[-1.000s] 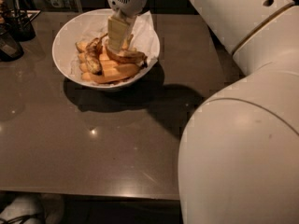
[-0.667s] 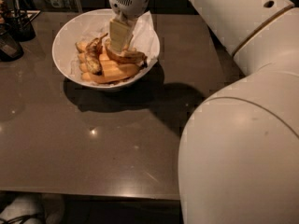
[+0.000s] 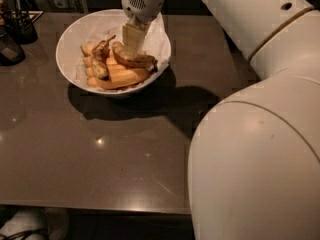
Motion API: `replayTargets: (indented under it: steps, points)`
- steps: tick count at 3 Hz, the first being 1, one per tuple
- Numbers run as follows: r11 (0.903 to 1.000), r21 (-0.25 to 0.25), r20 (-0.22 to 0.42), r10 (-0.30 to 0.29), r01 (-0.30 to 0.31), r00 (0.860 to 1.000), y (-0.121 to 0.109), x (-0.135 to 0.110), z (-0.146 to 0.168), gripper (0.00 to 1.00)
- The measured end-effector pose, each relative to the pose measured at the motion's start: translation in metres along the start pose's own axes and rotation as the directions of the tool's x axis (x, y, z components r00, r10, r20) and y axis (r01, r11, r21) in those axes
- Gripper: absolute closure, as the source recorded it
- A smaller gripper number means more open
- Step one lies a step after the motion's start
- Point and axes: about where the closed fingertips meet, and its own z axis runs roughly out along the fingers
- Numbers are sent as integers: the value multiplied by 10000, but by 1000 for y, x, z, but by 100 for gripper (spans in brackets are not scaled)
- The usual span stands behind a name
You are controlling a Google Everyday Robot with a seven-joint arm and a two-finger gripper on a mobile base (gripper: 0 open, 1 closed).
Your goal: Pick banana from white bowl
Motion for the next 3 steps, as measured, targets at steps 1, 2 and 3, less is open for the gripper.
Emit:
replayTargets:
  steps: [1, 2, 3]
  points:
    - [9998, -67, -70, -162, 162, 9998, -1, 1, 3, 58]
    - [9995, -107, -111, -296, 295, 9995, -2, 1, 5, 63]
    - [9993, -109, -194, -371, 369, 9991, -3, -1, 5, 57]
